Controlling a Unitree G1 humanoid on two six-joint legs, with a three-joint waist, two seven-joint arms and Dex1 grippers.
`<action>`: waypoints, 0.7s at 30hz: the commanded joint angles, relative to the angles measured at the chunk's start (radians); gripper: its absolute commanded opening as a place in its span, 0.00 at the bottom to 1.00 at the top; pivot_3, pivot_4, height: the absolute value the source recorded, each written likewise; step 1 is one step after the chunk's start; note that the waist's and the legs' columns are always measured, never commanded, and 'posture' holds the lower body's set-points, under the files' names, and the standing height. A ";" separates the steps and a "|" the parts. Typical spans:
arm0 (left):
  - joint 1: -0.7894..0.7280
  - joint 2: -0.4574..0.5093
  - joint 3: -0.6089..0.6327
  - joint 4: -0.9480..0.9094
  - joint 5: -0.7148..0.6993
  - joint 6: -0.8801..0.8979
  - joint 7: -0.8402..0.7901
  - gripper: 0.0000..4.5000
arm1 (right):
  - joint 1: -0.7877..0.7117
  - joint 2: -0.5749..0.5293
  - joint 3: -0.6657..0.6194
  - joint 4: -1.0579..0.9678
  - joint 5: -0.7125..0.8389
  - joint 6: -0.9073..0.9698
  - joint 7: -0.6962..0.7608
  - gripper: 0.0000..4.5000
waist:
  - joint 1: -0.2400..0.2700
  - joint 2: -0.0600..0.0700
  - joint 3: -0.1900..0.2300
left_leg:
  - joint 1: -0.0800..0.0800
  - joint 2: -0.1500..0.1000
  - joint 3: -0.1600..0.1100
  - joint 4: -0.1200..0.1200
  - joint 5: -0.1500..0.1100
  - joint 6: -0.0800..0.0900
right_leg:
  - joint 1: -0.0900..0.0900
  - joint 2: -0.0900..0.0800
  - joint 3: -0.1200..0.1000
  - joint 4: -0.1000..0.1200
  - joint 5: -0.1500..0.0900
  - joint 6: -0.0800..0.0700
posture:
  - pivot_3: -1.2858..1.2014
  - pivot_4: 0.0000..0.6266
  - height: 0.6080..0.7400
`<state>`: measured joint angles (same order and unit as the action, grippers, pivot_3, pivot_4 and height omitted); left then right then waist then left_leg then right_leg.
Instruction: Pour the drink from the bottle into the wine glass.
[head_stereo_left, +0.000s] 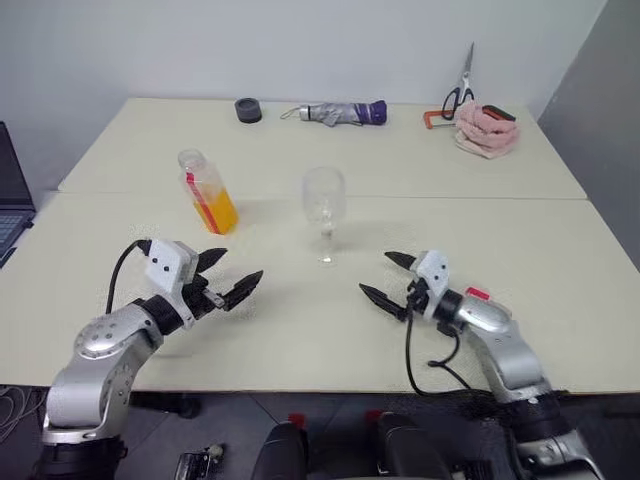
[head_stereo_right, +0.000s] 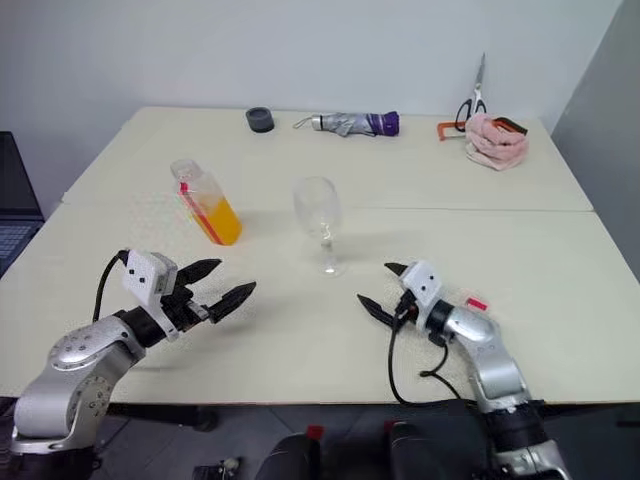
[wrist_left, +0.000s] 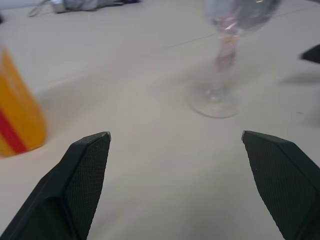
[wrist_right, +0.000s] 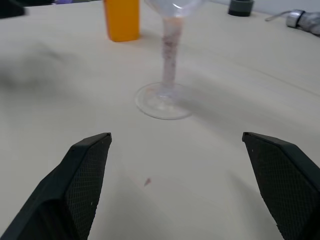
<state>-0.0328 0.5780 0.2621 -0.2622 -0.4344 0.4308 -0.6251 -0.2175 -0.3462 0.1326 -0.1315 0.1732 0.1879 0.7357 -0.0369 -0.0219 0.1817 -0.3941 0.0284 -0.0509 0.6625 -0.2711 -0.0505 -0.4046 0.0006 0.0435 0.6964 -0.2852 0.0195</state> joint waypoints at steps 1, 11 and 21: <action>-0.025 -0.025 0.022 0.062 0.061 -0.059 0.082 1.00 | 0.015 -0.043 -0.018 -0.185 0.072 0.099 0.021 0.99 | 0.001 0.000 0.000 | 0.000 0.000 0.000 0.000 0.000 0.000 | 0.000 0.001 0.000 0.000 0.000 0.000 | 0.52 0.24 1.00; -0.224 -0.044 0.046 0.301 0.155 -0.159 0.223 1.00 | 0.026 -0.118 -0.037 -0.359 0.146 0.244 -0.012 0.99 | 0.007 -0.001 0.000 | -0.001 -0.001 0.001 0.000 0.000 0.000 | 0.000 0.002 -0.001 -0.001 0.000 0.000 | 0.52 0.24 1.00; -0.376 -0.017 0.033 0.455 0.154 -0.177 0.192 1.00 | 0.026 -0.119 -0.026 -0.394 0.140 0.260 -0.037 0.99 | 0.007 -0.001 0.000 | -0.001 -0.001 0.000 0.000 0.000 0.000 | 0.000 0.002 -0.002 0.000 0.000 0.000 | 0.52 0.24 1.00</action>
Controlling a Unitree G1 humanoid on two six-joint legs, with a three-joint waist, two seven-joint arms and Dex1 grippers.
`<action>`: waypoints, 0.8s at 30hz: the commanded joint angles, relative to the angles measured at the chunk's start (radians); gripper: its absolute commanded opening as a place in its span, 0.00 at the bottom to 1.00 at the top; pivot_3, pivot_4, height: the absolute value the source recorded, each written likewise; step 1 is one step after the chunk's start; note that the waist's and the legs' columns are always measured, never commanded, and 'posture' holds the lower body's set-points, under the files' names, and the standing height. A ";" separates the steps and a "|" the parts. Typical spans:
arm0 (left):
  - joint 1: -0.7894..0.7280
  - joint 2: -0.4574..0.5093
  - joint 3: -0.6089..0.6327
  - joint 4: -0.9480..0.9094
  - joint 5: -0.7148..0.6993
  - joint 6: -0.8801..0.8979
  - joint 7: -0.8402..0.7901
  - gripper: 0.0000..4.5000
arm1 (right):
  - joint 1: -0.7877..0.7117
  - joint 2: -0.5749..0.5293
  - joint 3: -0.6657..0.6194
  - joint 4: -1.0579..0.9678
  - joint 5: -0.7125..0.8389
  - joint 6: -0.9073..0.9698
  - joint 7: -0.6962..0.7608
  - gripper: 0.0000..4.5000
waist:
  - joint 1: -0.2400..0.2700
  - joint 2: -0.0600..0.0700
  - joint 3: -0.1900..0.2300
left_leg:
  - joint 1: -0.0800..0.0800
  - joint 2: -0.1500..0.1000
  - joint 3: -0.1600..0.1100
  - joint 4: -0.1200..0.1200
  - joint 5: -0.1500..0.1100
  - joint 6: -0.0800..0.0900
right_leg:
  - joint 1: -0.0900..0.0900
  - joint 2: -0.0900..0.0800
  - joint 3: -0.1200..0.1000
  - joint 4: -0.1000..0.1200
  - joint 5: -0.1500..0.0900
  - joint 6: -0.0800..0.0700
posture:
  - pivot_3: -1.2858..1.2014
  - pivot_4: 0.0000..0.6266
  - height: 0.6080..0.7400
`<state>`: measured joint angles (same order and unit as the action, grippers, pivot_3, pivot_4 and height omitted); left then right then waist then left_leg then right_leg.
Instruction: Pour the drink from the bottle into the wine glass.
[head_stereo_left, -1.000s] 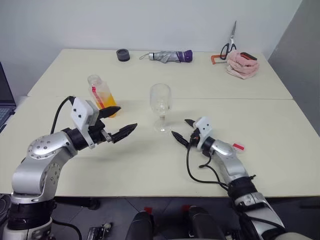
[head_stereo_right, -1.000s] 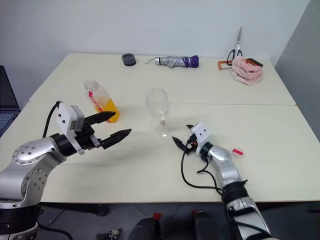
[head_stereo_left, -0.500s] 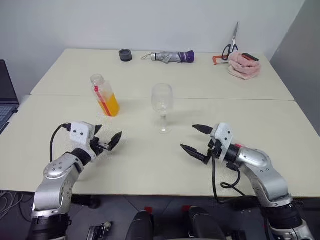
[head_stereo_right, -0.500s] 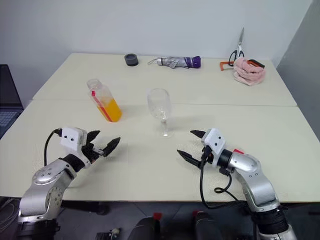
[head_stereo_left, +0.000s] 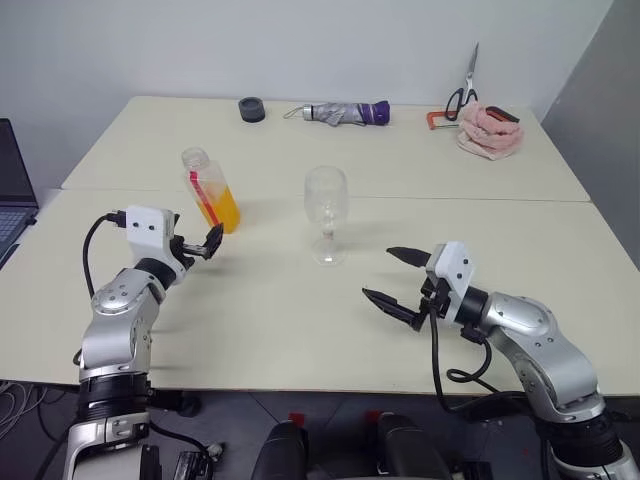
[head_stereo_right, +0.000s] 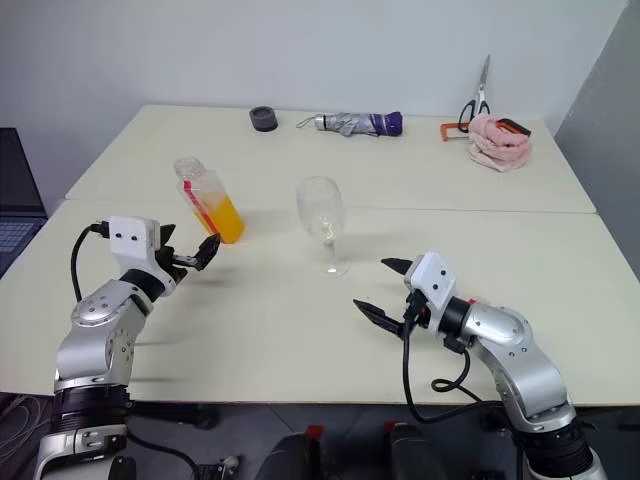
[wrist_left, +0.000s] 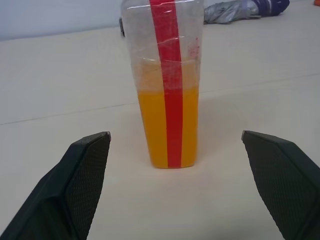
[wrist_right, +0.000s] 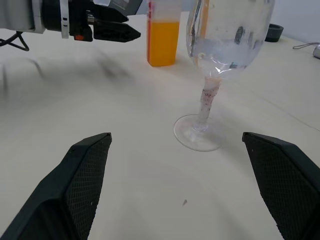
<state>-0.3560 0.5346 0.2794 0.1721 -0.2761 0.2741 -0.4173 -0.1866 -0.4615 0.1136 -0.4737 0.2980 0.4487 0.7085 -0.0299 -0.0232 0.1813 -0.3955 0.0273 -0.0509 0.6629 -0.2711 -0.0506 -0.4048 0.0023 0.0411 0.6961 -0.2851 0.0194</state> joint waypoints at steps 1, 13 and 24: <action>-0.071 0.032 0.014 0.043 -0.001 -0.025 -0.025 1.00 | -0.006 -0.002 -0.004 -0.054 0.014 -0.001 -0.013 0.99 | 0.000 0.000 0.000 | 0.000 0.000 0.000 0.000 0.000 0.000 | 0.000 0.000 0.000 0.000 0.000 0.000 | 0.52 0.24 1.00; -0.251 0.067 -0.025 0.290 0.035 -0.090 -0.117 1.00 | -0.011 0.000 0.015 -0.070 0.013 0.000 -0.035 0.99 | 0.000 0.000 0.000 | -0.001 0.000 0.000 0.000 0.000 0.000 | 0.000 0.000 -0.001 0.000 0.000 0.000 | 0.52 0.24 1.00; -0.350 0.065 -0.050 0.467 0.064 -0.185 -0.165 1.00 | -0.018 0.005 0.022 -0.070 0.013 -0.002 -0.043 0.99 | 0.000 0.000 0.000 | -0.001 0.000 0.000 0.001 0.000 0.000 | 0.000 0.000 -0.001 0.000 0.000 0.000 | 0.52 0.24 1.00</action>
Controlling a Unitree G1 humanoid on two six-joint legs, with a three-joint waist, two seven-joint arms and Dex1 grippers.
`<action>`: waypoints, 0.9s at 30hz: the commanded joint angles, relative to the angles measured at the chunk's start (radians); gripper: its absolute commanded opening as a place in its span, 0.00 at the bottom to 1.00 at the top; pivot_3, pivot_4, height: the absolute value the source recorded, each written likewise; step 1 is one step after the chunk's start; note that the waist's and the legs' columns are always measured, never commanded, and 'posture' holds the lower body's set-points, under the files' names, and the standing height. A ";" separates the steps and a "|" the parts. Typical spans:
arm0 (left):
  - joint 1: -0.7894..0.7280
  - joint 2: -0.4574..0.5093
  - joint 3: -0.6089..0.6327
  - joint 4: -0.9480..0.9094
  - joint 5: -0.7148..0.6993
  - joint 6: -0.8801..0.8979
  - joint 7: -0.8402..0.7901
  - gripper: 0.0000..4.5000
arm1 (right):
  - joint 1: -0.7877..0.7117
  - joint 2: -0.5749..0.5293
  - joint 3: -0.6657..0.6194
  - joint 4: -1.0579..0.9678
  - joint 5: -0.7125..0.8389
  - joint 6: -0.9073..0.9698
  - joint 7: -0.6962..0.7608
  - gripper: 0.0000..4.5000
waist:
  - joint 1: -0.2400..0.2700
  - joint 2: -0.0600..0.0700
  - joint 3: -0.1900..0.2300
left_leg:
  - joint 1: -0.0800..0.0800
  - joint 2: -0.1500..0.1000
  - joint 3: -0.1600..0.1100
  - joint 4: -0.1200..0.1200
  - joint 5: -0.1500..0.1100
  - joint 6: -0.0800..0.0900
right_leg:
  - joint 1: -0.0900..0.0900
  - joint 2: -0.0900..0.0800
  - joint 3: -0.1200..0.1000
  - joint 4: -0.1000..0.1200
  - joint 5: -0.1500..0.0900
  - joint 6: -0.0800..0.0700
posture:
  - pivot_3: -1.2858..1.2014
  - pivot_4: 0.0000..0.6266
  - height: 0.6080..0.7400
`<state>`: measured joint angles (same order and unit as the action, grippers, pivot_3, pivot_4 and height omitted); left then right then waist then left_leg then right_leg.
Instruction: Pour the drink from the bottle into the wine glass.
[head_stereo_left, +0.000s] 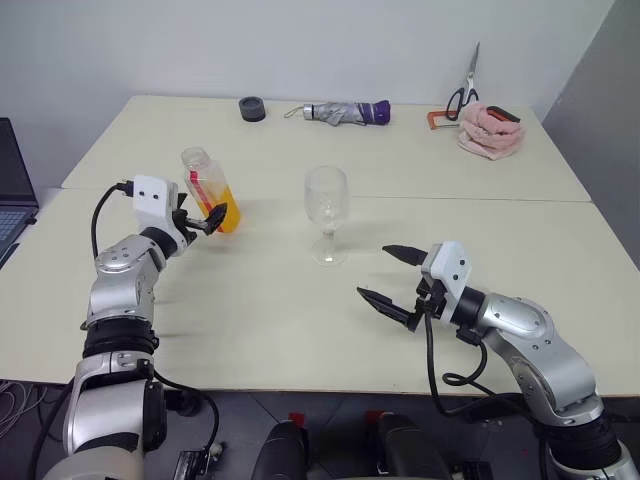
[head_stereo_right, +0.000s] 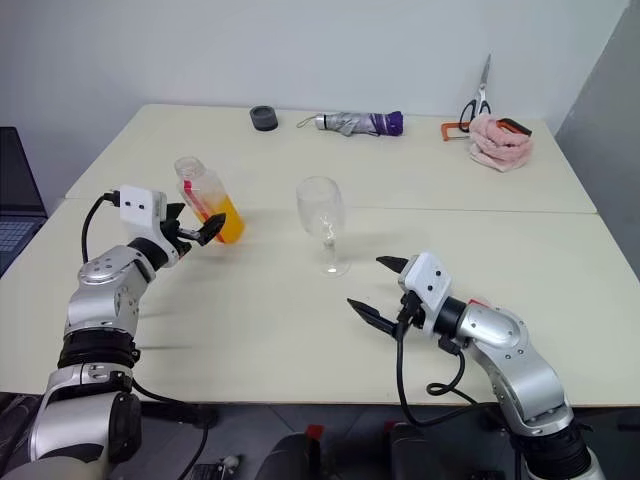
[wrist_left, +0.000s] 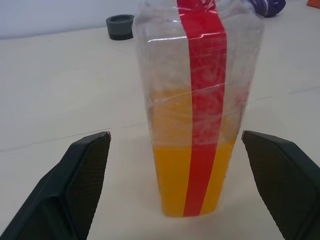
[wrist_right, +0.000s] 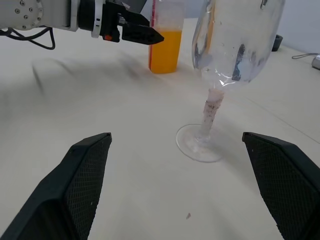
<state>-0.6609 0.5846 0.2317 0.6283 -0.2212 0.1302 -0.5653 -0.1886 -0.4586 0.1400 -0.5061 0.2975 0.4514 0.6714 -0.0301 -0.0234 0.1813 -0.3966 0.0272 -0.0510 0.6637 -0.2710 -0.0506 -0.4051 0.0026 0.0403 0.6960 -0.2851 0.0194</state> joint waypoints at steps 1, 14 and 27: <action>-0.055 0.015 -0.005 0.023 0.011 -0.050 -0.023 1.00 | -0.017 0.002 -0.003 -0.037 0.012 -0.005 -0.005 0.99 | 0.000 0.000 0.000 | 0.000 0.000 0.000 0.000 0.000 0.000 | 0.000 0.000 0.000 0.000 0.000 0.000 | 0.52 0.24 1.00; -0.151 0.008 -0.012 0.160 0.023 -0.104 -0.062 0.86 | -0.029 0.005 -0.001 -0.037 0.013 -0.001 -0.008 1.00 | -0.001 0.000 0.000 | 0.000 0.000 0.000 0.000 0.000 0.000 | 0.000 0.000 0.000 0.000 0.000 0.000 | 0.52 0.24 1.00; -0.168 -0.015 -0.006 0.161 0.005 -0.117 -0.064 0.38 | -0.031 0.011 -0.017 -0.057 0.010 -0.013 -0.031 1.00 | -0.001 0.000 0.000 | 0.000 0.000 0.000 0.000 0.000 0.000 | 0.000 0.000 0.000 0.000 0.000 0.000 | 0.52 0.24 1.00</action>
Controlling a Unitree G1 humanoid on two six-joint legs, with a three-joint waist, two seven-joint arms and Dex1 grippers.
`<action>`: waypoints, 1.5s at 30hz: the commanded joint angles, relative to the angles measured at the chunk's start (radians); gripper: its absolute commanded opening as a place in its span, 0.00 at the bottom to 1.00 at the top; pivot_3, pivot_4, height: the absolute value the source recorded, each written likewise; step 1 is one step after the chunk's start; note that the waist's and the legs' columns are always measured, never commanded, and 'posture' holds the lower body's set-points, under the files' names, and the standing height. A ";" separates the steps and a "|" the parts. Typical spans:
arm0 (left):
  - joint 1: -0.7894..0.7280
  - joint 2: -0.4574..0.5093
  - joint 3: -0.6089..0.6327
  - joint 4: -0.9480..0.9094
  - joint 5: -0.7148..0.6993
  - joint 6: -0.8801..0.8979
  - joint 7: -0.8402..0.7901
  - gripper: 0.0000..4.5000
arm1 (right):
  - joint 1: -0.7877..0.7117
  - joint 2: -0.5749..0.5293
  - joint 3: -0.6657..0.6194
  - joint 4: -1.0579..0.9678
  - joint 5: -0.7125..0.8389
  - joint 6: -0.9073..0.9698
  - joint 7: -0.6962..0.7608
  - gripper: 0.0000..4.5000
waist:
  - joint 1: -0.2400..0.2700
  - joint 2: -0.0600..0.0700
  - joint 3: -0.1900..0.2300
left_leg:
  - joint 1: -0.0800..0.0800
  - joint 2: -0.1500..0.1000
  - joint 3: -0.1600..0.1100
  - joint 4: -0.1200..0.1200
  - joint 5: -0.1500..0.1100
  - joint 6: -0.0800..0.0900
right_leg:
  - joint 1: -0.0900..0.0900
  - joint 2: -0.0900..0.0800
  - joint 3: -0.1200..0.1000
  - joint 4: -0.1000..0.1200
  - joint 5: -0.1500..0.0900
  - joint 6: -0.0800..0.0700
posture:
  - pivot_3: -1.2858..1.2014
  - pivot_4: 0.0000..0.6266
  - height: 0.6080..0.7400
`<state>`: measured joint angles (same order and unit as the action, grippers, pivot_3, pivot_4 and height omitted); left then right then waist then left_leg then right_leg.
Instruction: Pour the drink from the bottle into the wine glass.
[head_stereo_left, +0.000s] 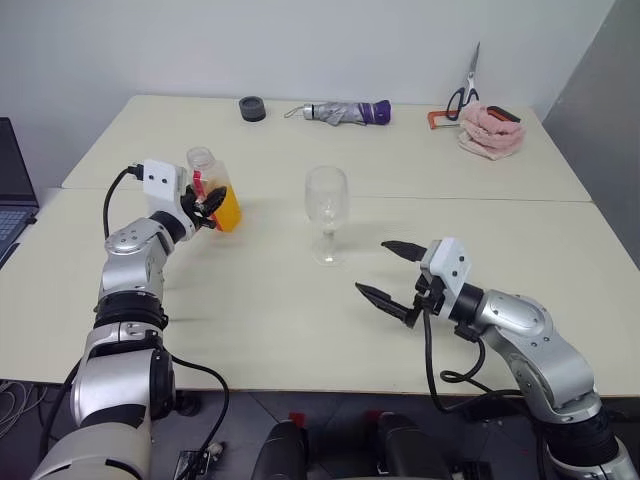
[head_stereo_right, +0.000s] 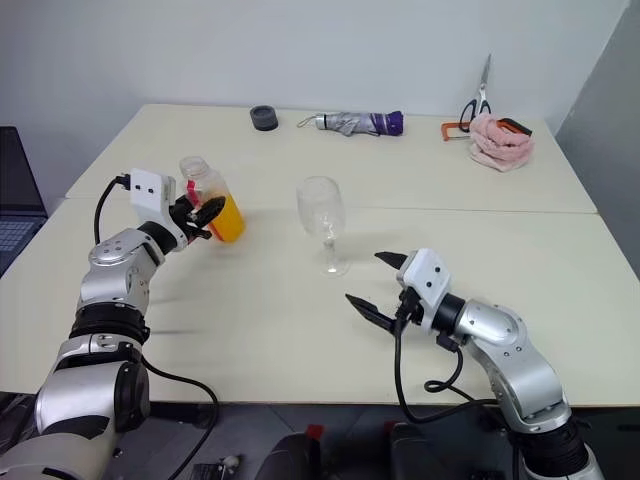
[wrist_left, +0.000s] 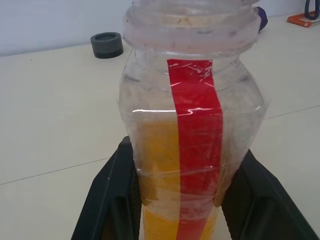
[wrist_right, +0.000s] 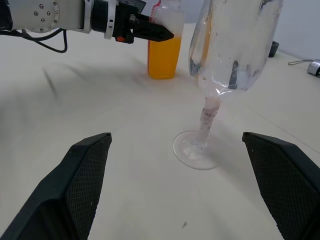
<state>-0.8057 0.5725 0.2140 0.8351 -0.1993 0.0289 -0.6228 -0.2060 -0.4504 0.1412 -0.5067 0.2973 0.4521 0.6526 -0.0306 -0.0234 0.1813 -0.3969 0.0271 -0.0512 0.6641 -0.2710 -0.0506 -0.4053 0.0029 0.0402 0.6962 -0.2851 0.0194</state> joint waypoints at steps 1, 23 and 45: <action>-0.021 -0.005 0.010 -0.064 -0.018 -0.013 -0.008 0.38 | -0.013 0.003 -0.023 -0.062 0.012 -0.014 -0.017 1.00 | 0.000 0.000 0.000 | 0.000 0.000 0.000 0.000 0.000 0.000 | 0.000 0.000 0.000 0.000 0.000 0.000 | 0.52 0.24 1.00; -0.114 -0.018 -0.268 -0.307 0.283 -0.335 0.024 0.38 | -0.112 0.065 -0.083 -0.144 0.105 0.077 -0.153 1.00 | -0.001 0.000 0.000 | -0.002 0.000 0.000 0.000 0.000 0.000 | -0.001 0.000 0.001 0.000 0.000 0.000 | 0.52 0.24 1.00; -0.258 0.029 -0.365 -0.065 0.523 -0.704 0.176 0.38 | -0.124 0.102 -0.058 -0.100 0.062 0.083 -0.208 1.00 | 0.000 0.000 0.000 | -0.002 -0.001 0.000 0.000 0.000 0.000 | -0.001 0.000 0.000 0.000 0.000 0.000 | 0.52 0.24 1.00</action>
<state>-1.0074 0.5823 -0.1600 0.7898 0.3222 -0.6404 -0.4831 -0.3090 -0.3493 0.0846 -0.5856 0.3628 0.5544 0.4495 -0.0309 -0.0236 0.1815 -0.3990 0.0265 -0.0511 0.6645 -0.2709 -0.0507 -0.4065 0.0029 0.0404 0.6959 -0.2851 0.0193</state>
